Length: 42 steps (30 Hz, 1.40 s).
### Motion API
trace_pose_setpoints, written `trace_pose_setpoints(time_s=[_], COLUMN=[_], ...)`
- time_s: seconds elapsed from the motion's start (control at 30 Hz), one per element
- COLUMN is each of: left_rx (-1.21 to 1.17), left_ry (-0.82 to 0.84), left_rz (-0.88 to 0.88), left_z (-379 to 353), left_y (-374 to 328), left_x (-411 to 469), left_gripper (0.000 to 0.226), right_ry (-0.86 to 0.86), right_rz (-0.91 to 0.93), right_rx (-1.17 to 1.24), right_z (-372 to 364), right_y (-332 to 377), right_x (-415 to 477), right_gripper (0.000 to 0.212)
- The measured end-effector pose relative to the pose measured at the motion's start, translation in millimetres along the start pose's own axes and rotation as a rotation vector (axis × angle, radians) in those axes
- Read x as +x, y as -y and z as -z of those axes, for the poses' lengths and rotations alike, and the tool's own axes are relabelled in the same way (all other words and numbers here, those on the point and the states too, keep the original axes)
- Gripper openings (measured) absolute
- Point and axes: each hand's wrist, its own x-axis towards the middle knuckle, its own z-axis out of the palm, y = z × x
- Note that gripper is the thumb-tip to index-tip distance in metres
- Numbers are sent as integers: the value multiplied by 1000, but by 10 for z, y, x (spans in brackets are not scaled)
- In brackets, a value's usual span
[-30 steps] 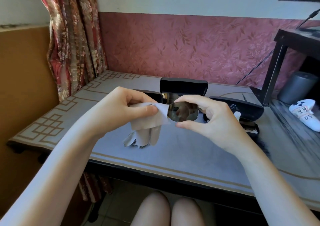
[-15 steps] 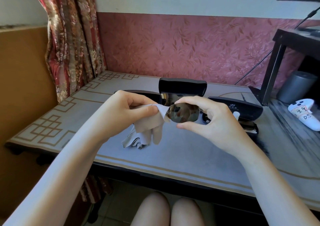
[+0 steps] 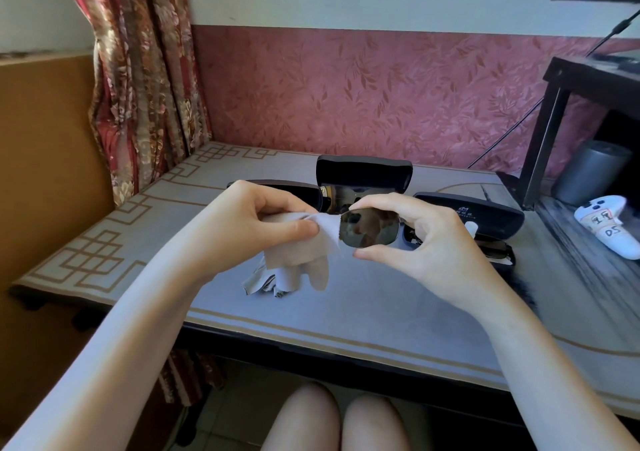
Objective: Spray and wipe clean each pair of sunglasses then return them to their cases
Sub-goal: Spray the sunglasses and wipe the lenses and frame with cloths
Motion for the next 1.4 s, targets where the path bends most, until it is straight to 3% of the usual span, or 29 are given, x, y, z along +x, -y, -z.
trace_pose_setpoints(time_s=[0.5, 0.7, 1.03, 1.17, 1.23, 1.4], left_rx=[64, 4, 23, 64, 71, -16], left_ry=[-142, -54, -23, -126, -172, -236], left_rz=[-70, -33, -48, -81, -103, -91], left_z=[-79, -37, -36, -62, -94, -112], left_y=[33, -7, -29, -11, -10, -22], left_x=[10, -18, -26, -6, 5, 27], left_gripper=[23, 10, 15, 3, 10, 22], right_ry=[-35, -49, -74, -67, -68, -81], right_rz=[22, -34, -37, -30, -29, 21], right_rx=[83, 75, 101, 121, 115, 181], right_z=[-12, -29, -40, -41, -48, -27], right_y=[-11, -16, -7, 3, 3, 10], right_x=[-5, -6, -19, -15, -10, 1], right_gripper=[42, 48, 44, 48, 52, 40])
